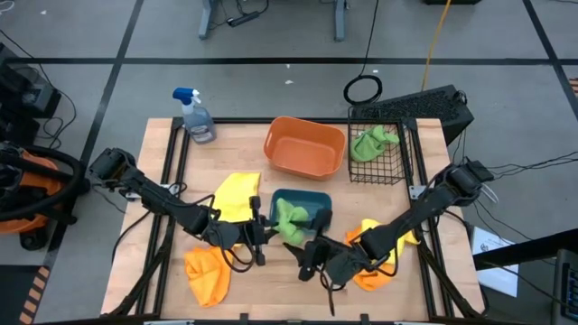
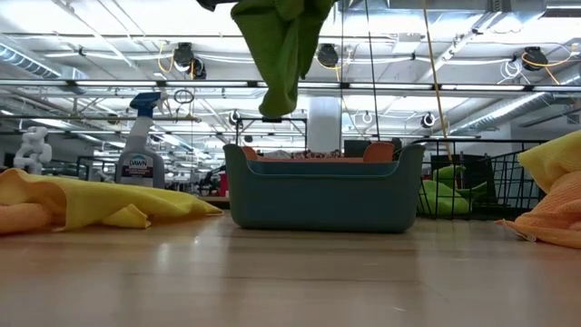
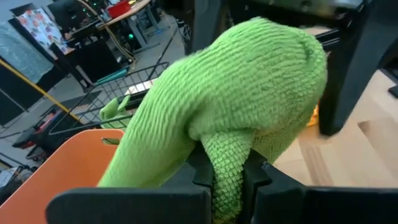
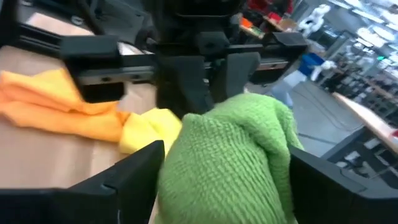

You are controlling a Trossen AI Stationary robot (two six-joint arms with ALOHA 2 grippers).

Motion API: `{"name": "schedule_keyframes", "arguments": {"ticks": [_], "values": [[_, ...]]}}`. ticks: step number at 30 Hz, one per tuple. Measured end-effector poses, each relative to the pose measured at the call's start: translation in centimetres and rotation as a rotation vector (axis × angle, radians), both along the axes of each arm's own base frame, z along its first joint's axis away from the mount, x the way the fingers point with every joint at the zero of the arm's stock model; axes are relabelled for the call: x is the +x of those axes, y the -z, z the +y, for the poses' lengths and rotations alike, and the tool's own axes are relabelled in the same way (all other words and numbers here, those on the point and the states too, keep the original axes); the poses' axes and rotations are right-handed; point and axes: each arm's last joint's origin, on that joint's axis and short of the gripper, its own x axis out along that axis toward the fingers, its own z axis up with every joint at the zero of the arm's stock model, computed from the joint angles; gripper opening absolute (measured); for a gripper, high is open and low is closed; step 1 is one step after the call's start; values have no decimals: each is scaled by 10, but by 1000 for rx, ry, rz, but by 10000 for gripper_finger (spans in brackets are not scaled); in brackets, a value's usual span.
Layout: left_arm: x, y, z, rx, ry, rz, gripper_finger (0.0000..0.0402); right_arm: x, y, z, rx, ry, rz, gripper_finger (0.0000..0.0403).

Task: Sort microfiber towel by color & place in baskets
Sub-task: Put the green microfiber towel into the wire basket

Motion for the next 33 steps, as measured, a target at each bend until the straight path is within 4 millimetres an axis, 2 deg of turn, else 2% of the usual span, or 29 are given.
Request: {"name": "schedule_keyframes", "arguments": {"ticks": [3, 6, 17, 22, 27, 33], "values": [[0, 0, -1, -3, 10, -1, 21, 5, 0, -9, 16, 42, -14, 284], [-1, 0, -3, 1, 21, -1, 21, 5, -1, -12, 49, 44, -21, 252], [-6, 2, -13, 50, 89, 17, 24, 4, 4, -12, 140, -77, 55, 32], [-6, 2, -13, -13, 87, 16, 69, 4, 4, -10, 138, -103, 64, 29], [-8, 4, -15, -50, 92, 33, 149, 2, 4, -6, 145, -132, 70, 56], [-15, 5, -26, -37, 143, 62, 245, -6, 1, 4, 132, -186, 88, 39]]}}
